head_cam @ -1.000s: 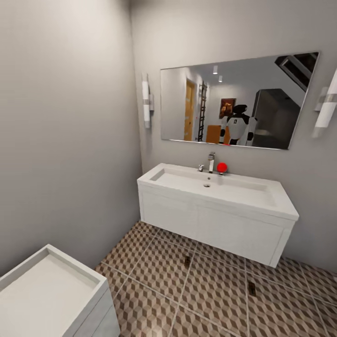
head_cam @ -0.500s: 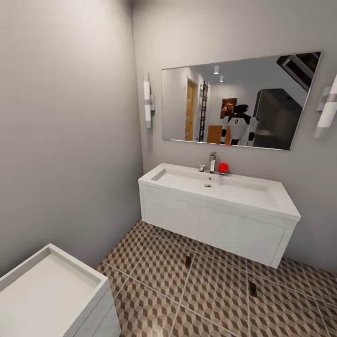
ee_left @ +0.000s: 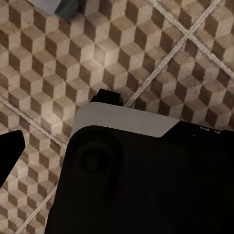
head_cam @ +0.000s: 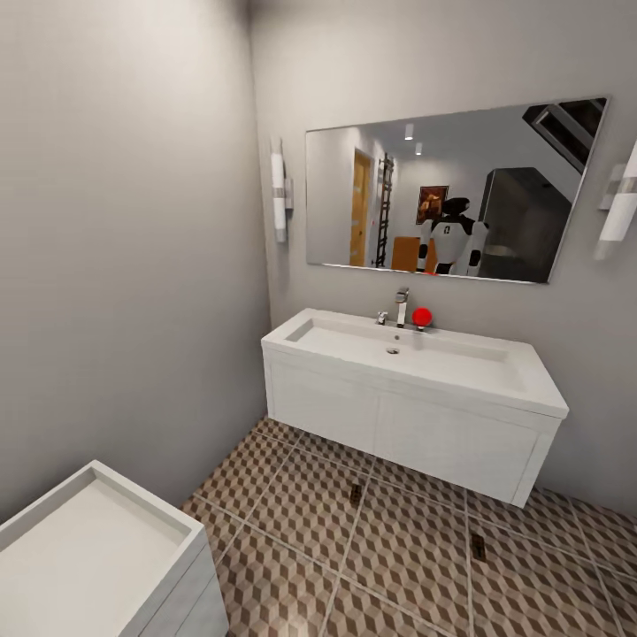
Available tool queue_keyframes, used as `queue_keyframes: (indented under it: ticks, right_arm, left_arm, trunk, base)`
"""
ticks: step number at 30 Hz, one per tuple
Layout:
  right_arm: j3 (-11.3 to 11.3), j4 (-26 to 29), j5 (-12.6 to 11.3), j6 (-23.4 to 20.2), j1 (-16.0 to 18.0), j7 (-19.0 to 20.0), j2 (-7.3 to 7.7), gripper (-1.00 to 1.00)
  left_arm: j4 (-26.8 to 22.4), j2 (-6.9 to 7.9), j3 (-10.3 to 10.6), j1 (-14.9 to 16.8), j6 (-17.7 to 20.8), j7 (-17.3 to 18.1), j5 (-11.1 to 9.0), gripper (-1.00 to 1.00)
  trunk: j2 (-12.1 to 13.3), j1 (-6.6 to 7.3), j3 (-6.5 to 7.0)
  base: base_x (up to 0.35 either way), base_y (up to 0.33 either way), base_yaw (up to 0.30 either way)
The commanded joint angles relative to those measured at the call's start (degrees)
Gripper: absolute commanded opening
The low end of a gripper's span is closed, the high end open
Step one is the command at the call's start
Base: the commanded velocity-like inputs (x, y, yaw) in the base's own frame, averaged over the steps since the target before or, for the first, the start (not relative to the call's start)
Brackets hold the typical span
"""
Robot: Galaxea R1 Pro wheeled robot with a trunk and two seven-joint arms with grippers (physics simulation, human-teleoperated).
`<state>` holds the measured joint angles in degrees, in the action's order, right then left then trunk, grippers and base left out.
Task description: Take the four mousetraps from the cabinet in the bathroom and place them on the bathroom floor. Make sure all four end up on the same floor surface, and ensure that at least two of them are either under or directly next to the same bathroom sink.
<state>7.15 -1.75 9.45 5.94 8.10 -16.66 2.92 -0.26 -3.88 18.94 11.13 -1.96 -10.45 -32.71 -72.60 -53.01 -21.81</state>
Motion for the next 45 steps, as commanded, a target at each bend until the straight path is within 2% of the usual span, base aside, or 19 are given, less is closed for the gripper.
queue_keyframes:
  ticks: [1, 8, 9, 13, 31, 45]
  right_arm:
    - [0.49, -0.19, 0.60, 0.32, 0.08, -0.01, -0.03, 1.00]
    - [0.49, -0.19, 0.64, 0.12, 0.08, 1.45, -0.04, 1.00]
    - [0.49, -0.19, 0.74, -0.24, 0.08, 3.51, 0.09, 1.00]
    - [0.38, -0.19, 0.88, -0.16, 0.08, 5.39, 0.21, 1.00]
    - [0.22, -0.19, 1.02, -0.04, 0.08, 5.84, 0.08, 1.00]
    - [0.11, -0.19, 1.14, 0.24, 0.08, 5.82, 0.12, 1.00]
  left_arm:
    - [0.01, -0.04, 0.49, 0.03, -0.15, -0.18, -0.51, 1.00]
    - [0.00, -0.11, 0.45, 0.03, -0.15, -0.18, -0.46, 1.00]
    - [0.00, -0.75, 0.40, 0.03, -0.15, 0.17, -0.65, 1.00]
    - [0.00, -0.78, 0.30, 0.03, -0.16, 1.52, -0.98, 1.00]
    - [0.00, -0.69, 0.22, 0.03, -0.16, 1.66, -0.96, 1.00]
    - [-0.12, -0.69, 0.22, 0.03, -0.15, 1.66, -0.89, 1.00]
  trunk:
    - [-0.04, 0.00, -0.06]
    - [-0.04, 0.00, -0.06]
    - [-0.04, 0.00, -0.06]
    - [-0.04, 0.00, -0.06]
    - [-0.04, 0.00, -0.06]
    - [-0.04, 0.00, -0.06]
  base:
    - [0.000, 0.000, 0.000]
    - [0.000, 0.000, 0.000]
    - [0.000, 0.000, 0.070]
    - [0.000, 0.000, 0.176]
    - [0.000, 0.000, 0.117]
    - [0.000, 0.000, 0.245]
